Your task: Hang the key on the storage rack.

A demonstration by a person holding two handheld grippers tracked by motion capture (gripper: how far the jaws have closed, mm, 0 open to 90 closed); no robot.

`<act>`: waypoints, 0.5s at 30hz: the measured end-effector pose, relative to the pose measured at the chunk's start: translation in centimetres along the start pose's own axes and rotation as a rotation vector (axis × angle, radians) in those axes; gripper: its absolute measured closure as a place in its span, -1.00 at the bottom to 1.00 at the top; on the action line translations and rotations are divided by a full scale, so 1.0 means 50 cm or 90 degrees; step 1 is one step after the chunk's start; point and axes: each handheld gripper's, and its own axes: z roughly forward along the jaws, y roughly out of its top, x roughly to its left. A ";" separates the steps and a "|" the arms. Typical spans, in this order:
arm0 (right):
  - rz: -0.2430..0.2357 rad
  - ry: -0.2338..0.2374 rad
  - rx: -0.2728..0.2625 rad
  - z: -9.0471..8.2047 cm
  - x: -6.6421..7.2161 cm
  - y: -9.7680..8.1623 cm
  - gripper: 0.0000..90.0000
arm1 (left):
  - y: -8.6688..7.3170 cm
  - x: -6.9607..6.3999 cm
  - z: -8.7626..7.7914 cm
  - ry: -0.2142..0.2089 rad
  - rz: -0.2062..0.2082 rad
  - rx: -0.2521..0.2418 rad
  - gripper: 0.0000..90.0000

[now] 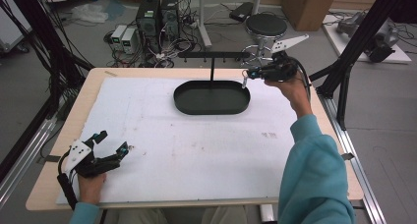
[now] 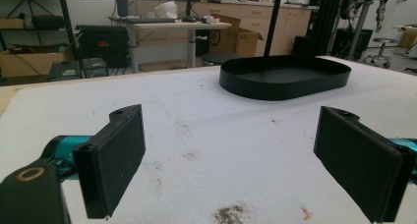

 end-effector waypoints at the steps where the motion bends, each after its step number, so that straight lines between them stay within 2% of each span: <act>1: -0.001 -0.002 0.007 0.000 -0.006 0.006 0.99 | 0.000 0.000 0.000 0.000 0.001 -0.001 -0.72; 3: -0.006 -0.014 0.005 -0.002 -0.013 0.015 0.99 | 0.000 0.000 0.000 0.000 0.000 0.000 -0.72; 5: 0.004 -0.015 0.001 -0.003 -0.021 0.020 0.99 | 0.000 0.000 0.000 0.001 -0.002 -0.001 -0.72; 7: 0.014 -0.018 0.013 -0.002 -0.031 0.026 0.99 | 0.000 0.000 0.000 0.000 -0.002 -0.001 -0.72; 8: 0.020 -0.034 0.008 -0.002 -0.036 0.033 0.99 | 0.000 0.000 0.000 0.001 -0.002 0.000 -0.72; 10: 0.024 -0.031 0.002 -0.001 -0.039 0.035 0.99 | 0.000 0.001 0.000 0.001 -0.002 0.001 -0.72; 15: 0.031 -0.041 0.013 0.011 -0.054 0.034 0.98 | 0.000 0.001 0.001 0.002 -0.003 0.003 -0.72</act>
